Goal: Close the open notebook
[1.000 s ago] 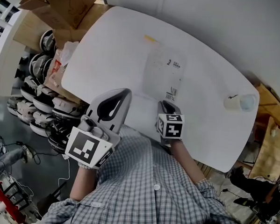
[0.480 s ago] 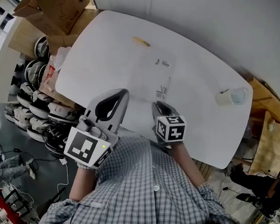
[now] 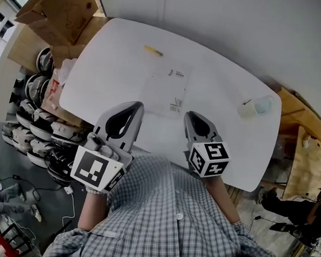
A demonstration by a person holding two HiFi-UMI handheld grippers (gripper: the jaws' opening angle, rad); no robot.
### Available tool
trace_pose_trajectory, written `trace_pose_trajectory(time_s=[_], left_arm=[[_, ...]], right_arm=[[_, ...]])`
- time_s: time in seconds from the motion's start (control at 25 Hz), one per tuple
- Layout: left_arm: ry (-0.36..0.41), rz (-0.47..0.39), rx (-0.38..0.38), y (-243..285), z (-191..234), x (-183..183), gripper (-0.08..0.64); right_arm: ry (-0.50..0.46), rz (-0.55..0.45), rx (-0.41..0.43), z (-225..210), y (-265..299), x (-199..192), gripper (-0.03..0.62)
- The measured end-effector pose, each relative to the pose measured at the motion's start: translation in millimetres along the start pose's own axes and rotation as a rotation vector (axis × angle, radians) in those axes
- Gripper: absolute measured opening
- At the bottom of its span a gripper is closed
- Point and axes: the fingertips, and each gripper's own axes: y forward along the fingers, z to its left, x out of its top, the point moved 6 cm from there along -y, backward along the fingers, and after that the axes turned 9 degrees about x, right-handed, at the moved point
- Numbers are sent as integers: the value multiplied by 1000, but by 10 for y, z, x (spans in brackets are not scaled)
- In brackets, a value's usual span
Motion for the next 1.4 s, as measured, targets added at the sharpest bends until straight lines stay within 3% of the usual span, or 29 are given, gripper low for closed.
trace_pose_trajectory(time_s=[0.24,0.52,0.8,1.4], left_arm=[[16,-32,-8,-27,-139,76,-2],[33,-50,-2,-76,-246,129,-2],[37,-71,5,-72,-356,169,-2],[32,-69,33,-145,-356,144,-2]], right_arm=[[-161,-166,-37,120,-384,519,35],[-316,-262,-30,295,-671,873,31],[-348,-303,-19,290,-790,1016,29],[-347,-262,4,315,-725,976,28]])
